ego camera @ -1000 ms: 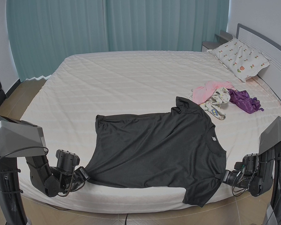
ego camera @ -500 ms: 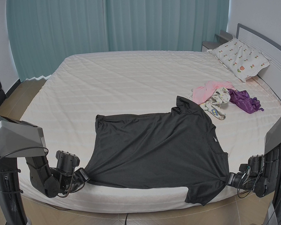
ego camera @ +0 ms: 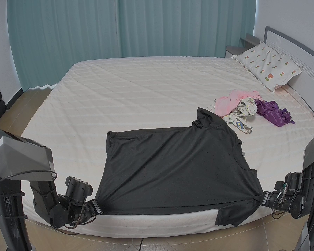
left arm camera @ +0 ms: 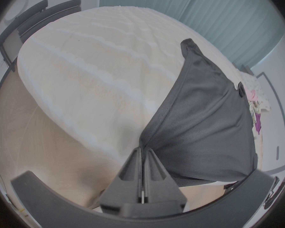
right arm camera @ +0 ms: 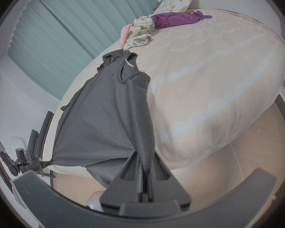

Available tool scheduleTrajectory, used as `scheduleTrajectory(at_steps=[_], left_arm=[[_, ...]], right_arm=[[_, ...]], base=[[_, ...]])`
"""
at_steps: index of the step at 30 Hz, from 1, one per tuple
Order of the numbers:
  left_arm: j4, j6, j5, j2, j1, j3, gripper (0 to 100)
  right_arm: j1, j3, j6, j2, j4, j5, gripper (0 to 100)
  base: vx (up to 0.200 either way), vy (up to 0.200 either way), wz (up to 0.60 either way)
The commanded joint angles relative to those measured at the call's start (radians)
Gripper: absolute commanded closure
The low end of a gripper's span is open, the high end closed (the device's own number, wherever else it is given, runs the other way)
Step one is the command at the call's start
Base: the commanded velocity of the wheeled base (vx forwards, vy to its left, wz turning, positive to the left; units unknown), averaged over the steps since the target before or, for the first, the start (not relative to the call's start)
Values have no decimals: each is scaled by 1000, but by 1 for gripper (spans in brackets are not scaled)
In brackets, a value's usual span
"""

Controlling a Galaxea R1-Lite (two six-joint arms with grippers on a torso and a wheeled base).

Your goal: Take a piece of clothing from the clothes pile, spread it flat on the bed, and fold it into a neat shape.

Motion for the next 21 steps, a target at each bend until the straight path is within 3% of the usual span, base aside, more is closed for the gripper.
scheduleTrajectory(at_steps=[1,8,9,11,12,18,21], left_arm=[[33,7,1,-2,-28,15,100],[64,7,1,-5,-54,17,100],[64,7,1,-7,-54,15,0],[54,6,1,-7,-56,15,0],[53,4,1,-7,-56,14,0],[30,-2,1,-8,-54,3,0],[-11,-17,1,-40,-42,-5,0]], right_arm=[[-10,0,0,-10,-11,0,100],[-19,-11,-2,10,-11,0,100],[-19,-12,-2,11,-11,0,100],[-19,-14,-5,14,-11,0,100],[-19,-15,-5,14,-11,0,0],[-24,-24,6,-6,-14,1,0],[-64,-37,6,-61,-11,4,0]], base=[[0,0,0],[0,0,0],[0,0,0],[0,0,0],[0,0,0],[0,0,0],[0,0,0]])
